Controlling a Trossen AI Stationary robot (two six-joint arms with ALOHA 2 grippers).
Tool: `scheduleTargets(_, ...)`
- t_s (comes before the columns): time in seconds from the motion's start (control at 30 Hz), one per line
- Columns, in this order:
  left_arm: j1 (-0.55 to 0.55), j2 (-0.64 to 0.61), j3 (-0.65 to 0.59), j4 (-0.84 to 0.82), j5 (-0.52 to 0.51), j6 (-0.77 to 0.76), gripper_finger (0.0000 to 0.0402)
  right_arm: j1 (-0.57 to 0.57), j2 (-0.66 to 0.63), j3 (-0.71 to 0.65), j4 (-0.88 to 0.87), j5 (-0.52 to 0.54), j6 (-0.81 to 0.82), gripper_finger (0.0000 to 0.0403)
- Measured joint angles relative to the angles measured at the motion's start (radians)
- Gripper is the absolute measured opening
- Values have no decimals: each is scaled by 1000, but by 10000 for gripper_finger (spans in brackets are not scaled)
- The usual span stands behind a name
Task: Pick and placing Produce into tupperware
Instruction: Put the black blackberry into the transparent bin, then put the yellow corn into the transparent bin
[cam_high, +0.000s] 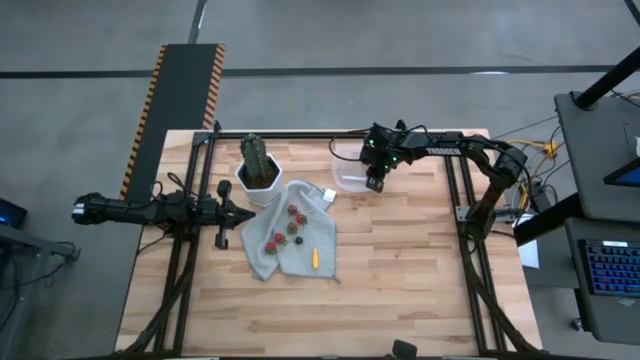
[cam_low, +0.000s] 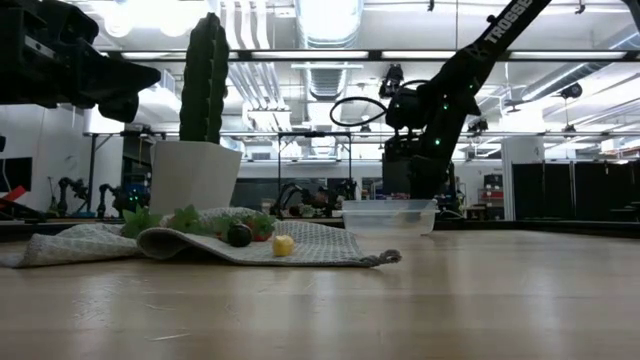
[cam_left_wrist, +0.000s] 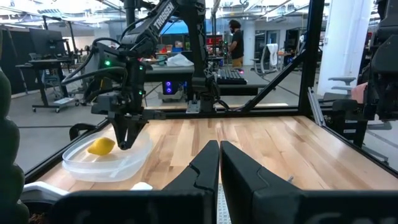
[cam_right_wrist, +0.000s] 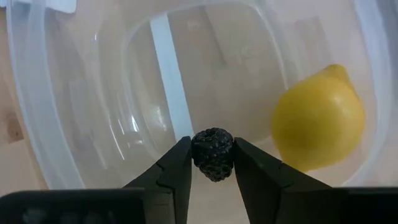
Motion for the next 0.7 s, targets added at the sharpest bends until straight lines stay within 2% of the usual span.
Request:
scheduleTargets(0.27, 0, 0, 0, 0, 0, 0, 0, 0, 0, 21, 0, 0, 3, 110)
scheduleTargets(0.7, 0, 0, 0, 0, 0, 0, 0, 0, 0, 23, -6, 0, 3, 144)
